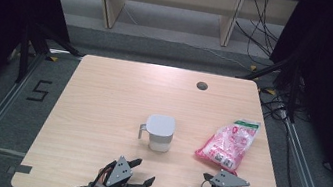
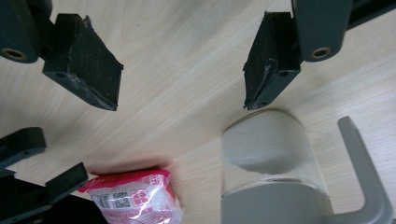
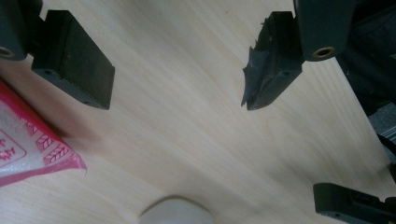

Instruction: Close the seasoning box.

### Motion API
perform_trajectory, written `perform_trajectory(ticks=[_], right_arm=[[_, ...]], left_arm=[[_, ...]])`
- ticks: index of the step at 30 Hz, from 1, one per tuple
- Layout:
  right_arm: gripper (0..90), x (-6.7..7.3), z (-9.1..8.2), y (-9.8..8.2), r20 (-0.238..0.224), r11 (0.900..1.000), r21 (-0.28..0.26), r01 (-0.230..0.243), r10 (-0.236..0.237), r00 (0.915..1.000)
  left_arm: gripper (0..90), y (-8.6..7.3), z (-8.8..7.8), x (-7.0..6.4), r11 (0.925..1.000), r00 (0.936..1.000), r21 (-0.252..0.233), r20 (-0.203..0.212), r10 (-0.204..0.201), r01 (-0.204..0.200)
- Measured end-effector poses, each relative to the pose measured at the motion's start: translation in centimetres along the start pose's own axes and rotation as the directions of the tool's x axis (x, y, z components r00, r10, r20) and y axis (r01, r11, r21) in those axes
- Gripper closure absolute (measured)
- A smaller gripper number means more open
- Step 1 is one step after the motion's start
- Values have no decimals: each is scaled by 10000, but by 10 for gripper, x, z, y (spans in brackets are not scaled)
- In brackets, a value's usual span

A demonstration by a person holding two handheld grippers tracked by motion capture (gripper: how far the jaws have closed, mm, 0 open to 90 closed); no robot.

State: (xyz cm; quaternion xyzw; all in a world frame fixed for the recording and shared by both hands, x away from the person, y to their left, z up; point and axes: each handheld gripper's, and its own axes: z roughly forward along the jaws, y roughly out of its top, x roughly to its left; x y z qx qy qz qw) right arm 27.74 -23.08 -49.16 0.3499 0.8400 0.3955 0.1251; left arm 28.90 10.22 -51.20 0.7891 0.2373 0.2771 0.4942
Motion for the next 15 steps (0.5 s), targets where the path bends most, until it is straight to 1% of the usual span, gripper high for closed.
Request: perform_trajectory(ticks=[1,2,3,4,5,6,7,8,9,10,11,12,13,14,15], right_arm=[[232,0,0,-1,-313,9998,190,-32,38,9995],[231,1,0,-3,-137,9998,179,-35,38,9999],[231,1,-1,-4,-129,9996,263,-49,53,9999],[228,2,-1,-5,-194,9996,280,-11,16,9998],[222,3,-2,-6,-101,9993,351,-102,106,9999],[210,3,-2,-7,-127,9992,389,-97,102,9999],[196,4,-3,-8,-1,9990,422,-172,172,9999],[184,5,-3,-9,78,9994,304,-163,160,9998],[179,8,-4,-10,25,9968,589,-543,543,9985],[177,6,-3,-11,47,9987,495,-148,146,9999],[175,7,-3,-12,-16,9978,654,-98,99,9999],[174,7,-2,-13,-97,9982,607,22,-16,10000],[175,8,-3,-14,50,9978,661,4,-7,10000],[175,9,-2,-14,16,9974,717,41,-43,10000],[176,9,-2,-14,-57,9966,816,75,-70,10000]], left_arm=[[270,0,-1,1,9997,9999,190,-27,147,-146],[270,0,-1,1,9997,9999,193,-1,129,-129],[269,0,-1,0,9998,9999,172,-23,134,-133],[269,1,-2,1,9988,9993,345,-88,364,-361],[269,1,0,-3,9999,10000,106,99,-2,1],[269,1,-1,-3,9997,9999,206,7,136,-136],[269,1,0,-4,9998,9999,183,79,94,-95],[270,0,2,-4,10000,10000,5,0,95,-95],[270,0,1,-3,9998,9999,166,40,141,-142],[267,0,1,-3,9998,10000,154,24,88,-88],[265,-1,1,-3,9999,10000,115,86,6,-7],[263,-1,1,-3,9999,10000,109,79,-12,12],[262,0,0,-2,9998,10000,180,45,76,-77],[261,0,1,-3,10000,9999,75,110,-40,40],[260,0,0,-3,9998,10000,181,74,13,-15]])
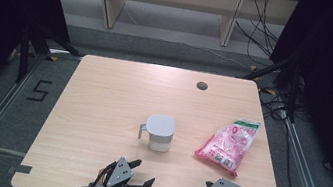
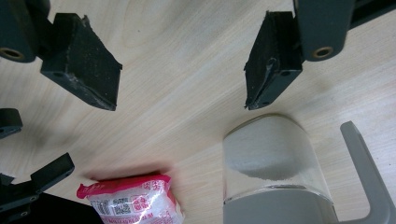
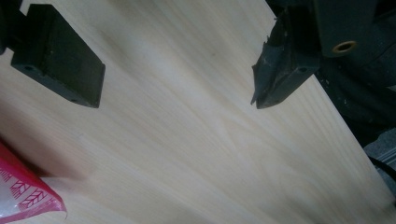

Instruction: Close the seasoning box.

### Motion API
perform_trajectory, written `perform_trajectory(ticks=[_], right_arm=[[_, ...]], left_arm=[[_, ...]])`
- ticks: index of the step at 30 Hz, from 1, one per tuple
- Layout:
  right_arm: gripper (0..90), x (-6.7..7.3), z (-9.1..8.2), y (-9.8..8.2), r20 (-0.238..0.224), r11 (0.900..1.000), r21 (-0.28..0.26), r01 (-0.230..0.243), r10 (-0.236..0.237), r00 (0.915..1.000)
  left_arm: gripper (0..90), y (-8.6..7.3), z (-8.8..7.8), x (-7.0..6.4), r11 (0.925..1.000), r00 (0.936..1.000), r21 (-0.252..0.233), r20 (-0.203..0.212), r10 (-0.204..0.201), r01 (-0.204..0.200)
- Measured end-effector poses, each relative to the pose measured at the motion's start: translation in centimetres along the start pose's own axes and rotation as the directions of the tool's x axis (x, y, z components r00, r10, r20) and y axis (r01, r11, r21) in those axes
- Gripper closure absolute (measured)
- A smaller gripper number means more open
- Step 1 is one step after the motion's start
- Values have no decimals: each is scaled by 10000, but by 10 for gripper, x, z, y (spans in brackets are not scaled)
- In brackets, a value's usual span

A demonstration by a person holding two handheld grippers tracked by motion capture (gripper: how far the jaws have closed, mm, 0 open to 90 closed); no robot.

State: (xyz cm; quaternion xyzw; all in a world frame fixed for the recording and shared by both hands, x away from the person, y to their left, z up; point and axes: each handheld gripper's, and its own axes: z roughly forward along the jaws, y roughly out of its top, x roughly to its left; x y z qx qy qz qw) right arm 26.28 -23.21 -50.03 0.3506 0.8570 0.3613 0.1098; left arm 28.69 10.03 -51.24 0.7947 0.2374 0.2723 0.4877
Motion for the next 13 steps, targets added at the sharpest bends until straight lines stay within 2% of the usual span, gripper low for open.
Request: perform_trajectory(ticks=[1,2,3,4,6,7,10,13], right_arm=[[177,1,1,0,-27,10000,6,-16,16,10000],[177,0,1,-1,107,9999,5,101,-101,9999],[177,0,1,-1,162,9999,-31,169,-168,9997],[177,0,1,-1,124,10000,-6,51,-51,9999],[177,0,1,-1,62,10000,-20,3,-3,10000],[177,0,1,-2,103,10000,-29,63,-63,9999],[178,-1,1,-2,147,9999,-36,104,-103,9998],[182,-1,2,-2,124,9999,-22,107,-107,9999]], left_arm=[[260,1,-2,1,9995,9997,213,-80,215,-214],[259,1,-1,-1,10000,9999,58,81,77,-78],[259,2,-1,-1,9997,9997,62,-56,243,-243],[258,3,-1,-3,10000,9999,-38,123,-1,1],[256,4,-4,-2,9994,9996,212,-30,285,-284],[255,4,-2,-4,10000,9998,-50,170,-42,43],[252,4,-2,-3,9999,10000,-110,10,55,-55],[252,5,-4,-2,9999,9999,72,59,84,-85]])
